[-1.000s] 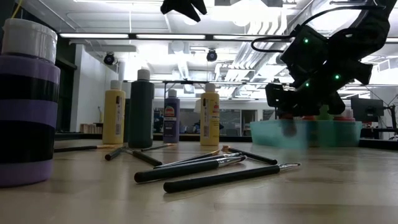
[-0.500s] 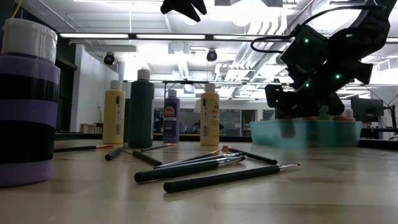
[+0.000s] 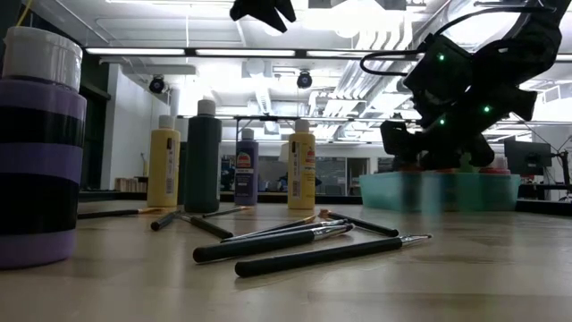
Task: Pick & Place Paint Supplies
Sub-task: Put the small orange paint bottle into the green bin, then put the small blue paint bottle into the green bin
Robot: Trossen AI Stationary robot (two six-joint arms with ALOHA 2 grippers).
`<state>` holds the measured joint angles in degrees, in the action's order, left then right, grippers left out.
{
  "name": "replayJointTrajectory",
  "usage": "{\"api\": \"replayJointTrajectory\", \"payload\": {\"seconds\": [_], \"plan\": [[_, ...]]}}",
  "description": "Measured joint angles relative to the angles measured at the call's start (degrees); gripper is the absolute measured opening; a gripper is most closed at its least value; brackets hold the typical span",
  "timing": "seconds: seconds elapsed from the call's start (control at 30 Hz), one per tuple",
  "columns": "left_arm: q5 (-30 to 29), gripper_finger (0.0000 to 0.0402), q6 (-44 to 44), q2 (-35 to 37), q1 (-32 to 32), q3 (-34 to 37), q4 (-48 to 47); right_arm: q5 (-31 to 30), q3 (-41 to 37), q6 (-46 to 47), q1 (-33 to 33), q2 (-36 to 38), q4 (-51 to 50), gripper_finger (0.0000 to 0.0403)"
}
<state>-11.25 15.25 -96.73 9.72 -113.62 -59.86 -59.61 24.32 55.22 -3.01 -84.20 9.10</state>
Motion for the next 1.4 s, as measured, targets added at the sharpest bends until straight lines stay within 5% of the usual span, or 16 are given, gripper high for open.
{"api": "replayJointTrajectory", "payload": {"seconds": [0.2,0.6,0.93,1.2,1.4], "plan": [[0.0,0.0157,0.0,0.0,0.0,0.0,-0.2,0.2,0.0,0.0,0.2,0.7,0.0,0.0250],[0.0,0.0157,0.0,0.0,0.0,0.0,-0.3,0.0,0.0,-8.2,3.9,9.0,0.6,0.0248],[-0.2,0.0157,-0.5,0.0,0.0,0.0,-2.2,0.4,0.0,-21.0,8.2,25.2,0.6,0.0247],[-1.6,0.0157,-4.9,0.1,1.3,1.9,0.1,6.2,0.1,-31.1,12.4,39.7,0.6,0.0247],[4.3,0.0157,-5.9,-0.1,5.2,7.9,2.6,5.8,0.1,-37.4,16.6,47.3,0.6,0.0247]]}}
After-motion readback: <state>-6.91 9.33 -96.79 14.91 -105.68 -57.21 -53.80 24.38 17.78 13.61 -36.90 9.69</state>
